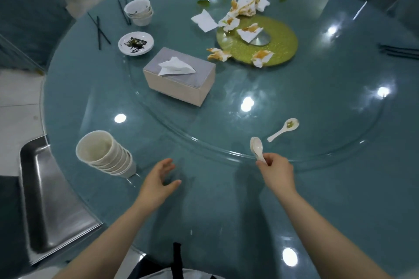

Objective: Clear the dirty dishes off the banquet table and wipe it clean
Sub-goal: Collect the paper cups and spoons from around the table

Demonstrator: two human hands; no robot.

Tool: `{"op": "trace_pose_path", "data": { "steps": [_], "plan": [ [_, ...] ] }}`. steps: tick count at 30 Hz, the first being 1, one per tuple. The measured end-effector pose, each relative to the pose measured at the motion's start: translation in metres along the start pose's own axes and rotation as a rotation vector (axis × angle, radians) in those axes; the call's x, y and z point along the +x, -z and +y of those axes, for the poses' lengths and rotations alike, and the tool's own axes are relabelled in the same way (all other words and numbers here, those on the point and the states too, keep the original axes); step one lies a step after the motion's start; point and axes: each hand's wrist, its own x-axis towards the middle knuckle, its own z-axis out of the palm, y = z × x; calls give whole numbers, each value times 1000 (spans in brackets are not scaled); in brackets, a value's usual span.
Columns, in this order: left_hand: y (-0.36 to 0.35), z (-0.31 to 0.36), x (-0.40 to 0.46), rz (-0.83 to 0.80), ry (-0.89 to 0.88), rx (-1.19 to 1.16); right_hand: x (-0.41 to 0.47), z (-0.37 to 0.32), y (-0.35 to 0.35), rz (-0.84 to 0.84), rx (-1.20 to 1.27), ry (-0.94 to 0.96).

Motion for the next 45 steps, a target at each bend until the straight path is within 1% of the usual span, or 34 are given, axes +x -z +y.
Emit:
{"op": "trace_pose_path", "data": {
  "steps": [3,6,9,11,14,17,19,21,25,27,30,32,35,40,45],
  "plan": [
    [-16,14,13,-27,-6,25,19,14,24,68,94,-93],
    [-27,25,26,-35,-46,127,44,23,40,116,134,-160],
    [-33,36,43,16,-119,371,70,23,51,137,170,-193],
    [-34,43,55,15,-149,501,85,22,55,145,177,-213],
    [-36,51,73,-61,-102,674,102,23,56,162,170,-262],
    [-42,52,83,-164,-41,863,115,23,56,130,147,-282],
    [-45,50,82,-211,-12,876,122,22,55,121,124,-274],
    [-45,49,82,-224,1,878,128,21,54,129,71,-244],
    [-40,56,85,-247,-22,1055,132,14,51,110,-59,-156],
    [-40,59,85,-259,-22,1096,135,14,49,112,-85,-123],
    [-44,61,82,-277,-11,1071,136,18,50,128,-101,-110],
    [-48,61,80,-289,7,995,136,20,54,141,-109,-109],
    [-49,63,78,-306,7,937,136,21,56,106,-190,-89],
    [-55,66,75,-326,-28,993,132,24,52,78,-314,-31],
    [-66,69,69,-331,-59,1112,125,23,44,85,-369,-2]
  ]
}}
